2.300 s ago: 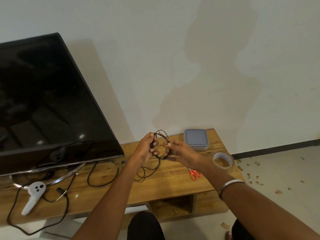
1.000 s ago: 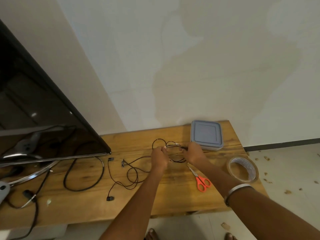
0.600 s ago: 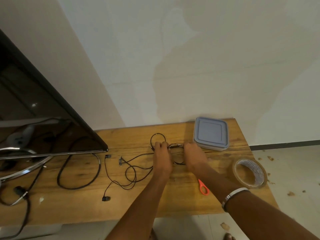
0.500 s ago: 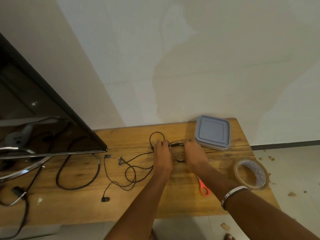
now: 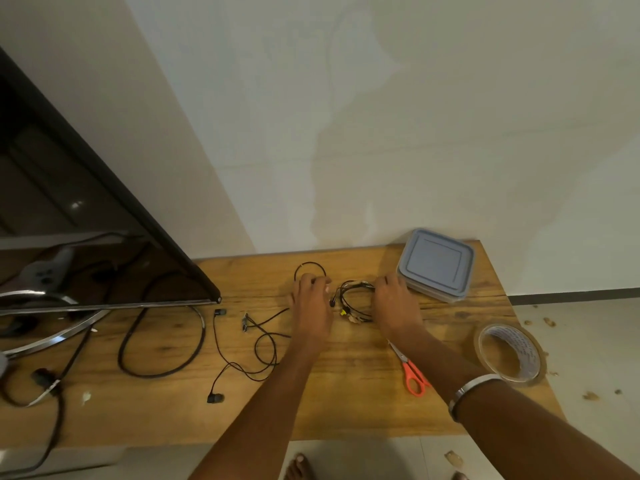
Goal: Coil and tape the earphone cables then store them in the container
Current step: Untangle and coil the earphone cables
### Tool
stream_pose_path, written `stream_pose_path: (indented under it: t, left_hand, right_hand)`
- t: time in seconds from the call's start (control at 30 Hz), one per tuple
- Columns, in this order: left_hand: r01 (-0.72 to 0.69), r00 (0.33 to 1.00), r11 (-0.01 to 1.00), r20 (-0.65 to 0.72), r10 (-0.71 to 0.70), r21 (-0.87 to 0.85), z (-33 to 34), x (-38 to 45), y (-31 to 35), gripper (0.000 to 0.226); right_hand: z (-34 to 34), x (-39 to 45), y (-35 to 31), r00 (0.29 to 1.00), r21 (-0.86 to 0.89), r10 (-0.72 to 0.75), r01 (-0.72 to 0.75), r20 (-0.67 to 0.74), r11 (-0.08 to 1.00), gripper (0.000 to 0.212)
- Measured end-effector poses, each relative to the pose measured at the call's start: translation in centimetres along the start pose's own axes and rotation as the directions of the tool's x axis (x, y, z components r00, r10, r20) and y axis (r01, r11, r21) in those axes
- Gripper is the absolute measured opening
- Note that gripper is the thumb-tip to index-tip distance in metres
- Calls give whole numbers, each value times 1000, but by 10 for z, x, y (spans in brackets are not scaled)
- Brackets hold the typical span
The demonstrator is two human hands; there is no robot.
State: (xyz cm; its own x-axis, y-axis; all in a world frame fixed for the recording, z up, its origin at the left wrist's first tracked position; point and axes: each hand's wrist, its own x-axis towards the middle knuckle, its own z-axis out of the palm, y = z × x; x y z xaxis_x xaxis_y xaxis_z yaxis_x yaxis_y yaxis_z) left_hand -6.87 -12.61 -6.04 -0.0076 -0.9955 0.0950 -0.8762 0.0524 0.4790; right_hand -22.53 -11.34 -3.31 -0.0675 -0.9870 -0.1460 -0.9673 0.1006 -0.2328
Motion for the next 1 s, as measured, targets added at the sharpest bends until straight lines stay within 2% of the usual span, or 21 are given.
stream_pose_path:
  t: [0.27,0.37,0.57,0.7,0.77,0.83,1.0]
  left_hand:
    - [186,982,979,-18,-187,-80,-21,-1,-32,36]
    - [166,986,979,-5,-168,-118,-24,-3,-37,28]
    - [128,992,985,23,-126,-119,-18,-2,-37,30]
    - [88,995,993,46,-85,-80,-13,-2,-38,26]
    - [90,996,993,36,-88,-76,-13,-2,-39,25]
    - [99,995,992,29,-98,-71,-14,-1,-40,24]
    - [88,996,994,32,-86,-71,-16,-3,-41,19]
  right_hand:
    - [-4,3,-6,998,75,-37,42,-59,996,30]
    - [-8,5,-5,999,110,-28,30,-21,993,33]
    - [-10,3,-1,997,194,-58,65,-44,979,43]
    - [-11,4,6,995,211,-93,97,-30,973,32]
    - [-9,2,9,982,195,-178,186,-59,963,26]
    - [-6,-3,9,967,138,-252,254,-34,957,29]
    - [7,-14,0,971,-44,-236,235,-32,971,39]
